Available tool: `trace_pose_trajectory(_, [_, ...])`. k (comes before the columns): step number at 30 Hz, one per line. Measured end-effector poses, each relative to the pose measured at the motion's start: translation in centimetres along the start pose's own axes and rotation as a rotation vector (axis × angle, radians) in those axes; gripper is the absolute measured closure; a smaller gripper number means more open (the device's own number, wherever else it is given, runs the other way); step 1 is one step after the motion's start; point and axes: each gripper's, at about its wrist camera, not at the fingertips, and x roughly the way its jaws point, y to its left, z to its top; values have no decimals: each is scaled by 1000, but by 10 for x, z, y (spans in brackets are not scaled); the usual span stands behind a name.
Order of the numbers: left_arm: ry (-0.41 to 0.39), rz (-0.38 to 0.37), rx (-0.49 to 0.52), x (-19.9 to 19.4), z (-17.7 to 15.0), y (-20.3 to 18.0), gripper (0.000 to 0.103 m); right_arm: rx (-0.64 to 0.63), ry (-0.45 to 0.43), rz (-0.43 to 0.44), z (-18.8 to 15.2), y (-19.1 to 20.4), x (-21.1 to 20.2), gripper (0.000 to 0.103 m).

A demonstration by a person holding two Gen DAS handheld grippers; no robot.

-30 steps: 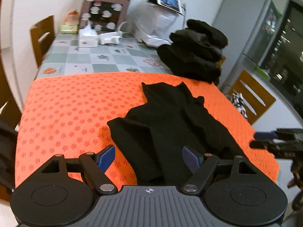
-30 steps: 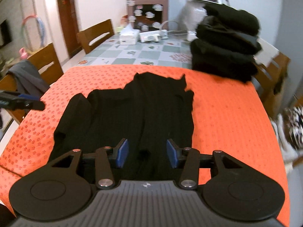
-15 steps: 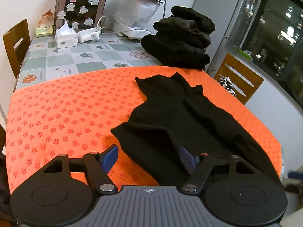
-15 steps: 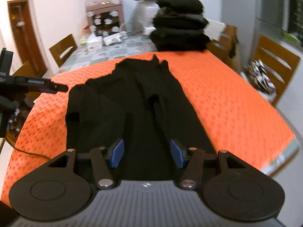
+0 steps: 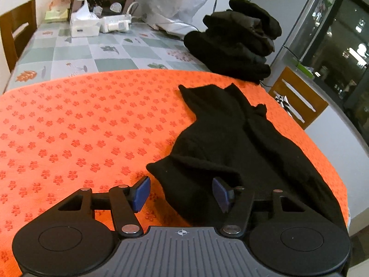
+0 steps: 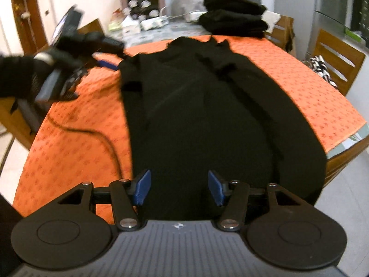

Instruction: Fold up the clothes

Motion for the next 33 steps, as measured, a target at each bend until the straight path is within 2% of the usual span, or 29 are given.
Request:
trace_pose_trajectory(7, [22, -23, 0, 12, -4, -2, 40, -82, 6, 1, -6, 39, 14, 42])
trace_pose_trajectory(12, [6, -40, -37, 13, -2, 3, 40, -135, 21, -53, -5, 53, 26, 44])
trace_pose_trajectory(16, [-7, -56, -83, 13, 0, 7, 41, -125, 17, -60, 0, 49, 26, 51])
trace_pose_trajectory(21, [-19, -58, -104, 13, 0, 6, 43, -122, -16, -50, 5, 45, 27, 53])
trace_pose_trajectory(26, [-17, -52, -102, 12, 1, 6, 43, -83, -89, 2, 11, 38, 16, 53])
trace_pose_trajectory(28, [-5, -51, -98, 13, 2, 8, 43, -62, -120, -3, 13, 32, 9, 53])
trace_pose_trajectory(33, [42, -50, -55, 17, 9, 8, 43, -70, -42, -66, 9, 21, 21, 53])
